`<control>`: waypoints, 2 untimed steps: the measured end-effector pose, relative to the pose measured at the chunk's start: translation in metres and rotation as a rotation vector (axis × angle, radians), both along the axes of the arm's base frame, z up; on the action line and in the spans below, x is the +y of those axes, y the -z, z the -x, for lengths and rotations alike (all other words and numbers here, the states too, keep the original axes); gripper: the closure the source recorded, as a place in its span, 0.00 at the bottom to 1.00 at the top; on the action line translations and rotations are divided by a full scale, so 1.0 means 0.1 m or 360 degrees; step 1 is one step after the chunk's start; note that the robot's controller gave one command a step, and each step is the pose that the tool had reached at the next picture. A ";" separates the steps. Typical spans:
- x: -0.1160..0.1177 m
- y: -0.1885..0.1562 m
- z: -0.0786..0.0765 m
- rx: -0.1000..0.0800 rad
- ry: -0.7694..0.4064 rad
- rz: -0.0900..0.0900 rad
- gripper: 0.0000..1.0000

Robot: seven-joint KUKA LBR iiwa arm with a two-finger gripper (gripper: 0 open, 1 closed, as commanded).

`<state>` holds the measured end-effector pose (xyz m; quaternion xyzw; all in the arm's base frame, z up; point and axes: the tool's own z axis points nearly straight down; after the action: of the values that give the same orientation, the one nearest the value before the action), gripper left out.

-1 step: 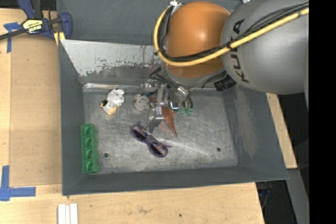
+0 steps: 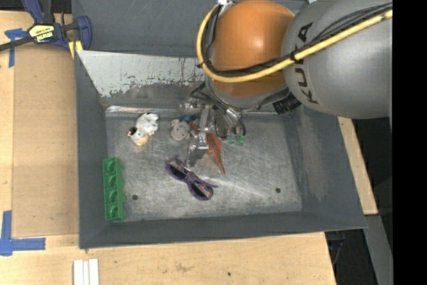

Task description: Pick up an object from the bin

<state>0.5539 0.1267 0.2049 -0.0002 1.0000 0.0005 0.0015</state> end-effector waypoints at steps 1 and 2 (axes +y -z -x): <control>-0.10 0.34 0.09 -0.0005 0.0176 -0.0002 0.00; -0.29 0.67 0.28 0.0002 0.0030 0.0002 0.00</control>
Offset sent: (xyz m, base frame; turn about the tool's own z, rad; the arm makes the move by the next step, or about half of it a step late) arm -0.0356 -0.0376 -0.0776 -0.0245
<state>0.5260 0.0974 0.1381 0.0092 1.0000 0.0000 0.0008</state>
